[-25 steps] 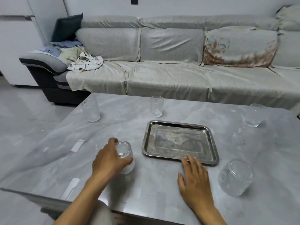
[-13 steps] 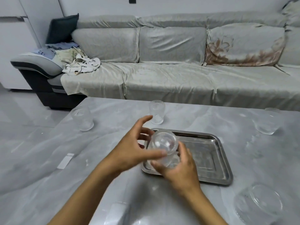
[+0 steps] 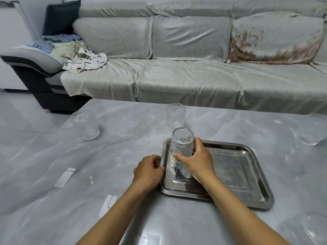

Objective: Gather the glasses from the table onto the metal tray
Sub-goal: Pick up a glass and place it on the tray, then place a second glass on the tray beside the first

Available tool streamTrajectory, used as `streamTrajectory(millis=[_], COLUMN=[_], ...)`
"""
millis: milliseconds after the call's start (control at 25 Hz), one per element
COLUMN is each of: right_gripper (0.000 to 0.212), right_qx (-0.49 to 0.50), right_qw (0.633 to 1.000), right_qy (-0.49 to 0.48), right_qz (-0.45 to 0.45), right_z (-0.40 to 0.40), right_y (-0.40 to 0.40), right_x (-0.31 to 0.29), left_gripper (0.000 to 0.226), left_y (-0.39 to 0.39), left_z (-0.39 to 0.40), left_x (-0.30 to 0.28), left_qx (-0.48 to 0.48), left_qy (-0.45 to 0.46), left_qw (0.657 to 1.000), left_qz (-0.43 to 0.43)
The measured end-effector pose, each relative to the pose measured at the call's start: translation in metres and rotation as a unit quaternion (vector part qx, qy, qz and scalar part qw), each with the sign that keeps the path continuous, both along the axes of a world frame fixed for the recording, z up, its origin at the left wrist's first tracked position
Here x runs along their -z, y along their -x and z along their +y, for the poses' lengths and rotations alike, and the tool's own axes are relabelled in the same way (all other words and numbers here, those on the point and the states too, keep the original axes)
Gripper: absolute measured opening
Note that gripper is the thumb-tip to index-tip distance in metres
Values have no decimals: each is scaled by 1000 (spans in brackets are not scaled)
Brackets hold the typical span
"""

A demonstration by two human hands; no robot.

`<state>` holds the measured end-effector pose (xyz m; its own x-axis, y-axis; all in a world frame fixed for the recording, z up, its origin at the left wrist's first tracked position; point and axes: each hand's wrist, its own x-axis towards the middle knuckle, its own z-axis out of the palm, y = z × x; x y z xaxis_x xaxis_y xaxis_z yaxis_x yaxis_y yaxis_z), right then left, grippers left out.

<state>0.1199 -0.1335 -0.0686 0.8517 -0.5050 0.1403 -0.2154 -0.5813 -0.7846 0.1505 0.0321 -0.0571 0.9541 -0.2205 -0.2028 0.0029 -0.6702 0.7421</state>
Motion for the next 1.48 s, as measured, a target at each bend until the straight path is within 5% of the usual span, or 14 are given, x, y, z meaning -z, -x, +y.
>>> streamTrajectory(millis=[280, 400, 480, 560, 680, 760, 840, 920, 1080, 1240, 1360, 1480], right_gripper=[82, 106, 102, 75, 38, 50, 80, 91, 82, 87, 78, 79], right_qx=[-20, -29, -14, -26, -37, 16, 35, 45, 65, 43, 49, 37], right_qw=[999, 995, 996, 999, 986, 944, 897, 901, 956, 951, 949, 968], right_qy=[-3, -75, -81, -16, 163, 328, 389, 301, 157, 166, 164, 170], right_qz=[30, 52, 36, 18, -9, 36, 205, 310, 238, 258, 265, 182], right_z=[3, 6, 4, -4, -22, -42, -61, -74, -86, -101, -104, -88], right_y=[0, 16, 43, 88, 161, 202, 230, 244, 250, 254, 256, 220], right_x=[4, -15, -28, -42, -67, -80, -84, -77, -72, -70, -71, -84], left_gripper=[20, 30, 44, 50, 50, 50, 47, 46, 46, 48, 46, 40], left_y=[3, 9, 15, 31, 67, 91, 108, 117, 113, 83, 56, 31], left_z=[2, 2, 5, 2, -19, -31, -36, -35, -30, -20, -31, -47], left_x=[-3, -7, -8, -15, -31, -35, -29, -24, -23, -33, -46, -57], left_qx=[23, 28, 18, 27, 98, 143, 169, 179, 158, 83, 97, 170], left_qy=[-3, 17, -11, -52, 17, 31, 29, 26, 13, -8, -67, -120], left_qw=[1000, 999, 998, 987, 971, 961, 955, 958, 964, 965, 931, 882], left_qz=[-19, -18, -54, -152, -217, -234, -241, -224, -212, -250, -346, -423])
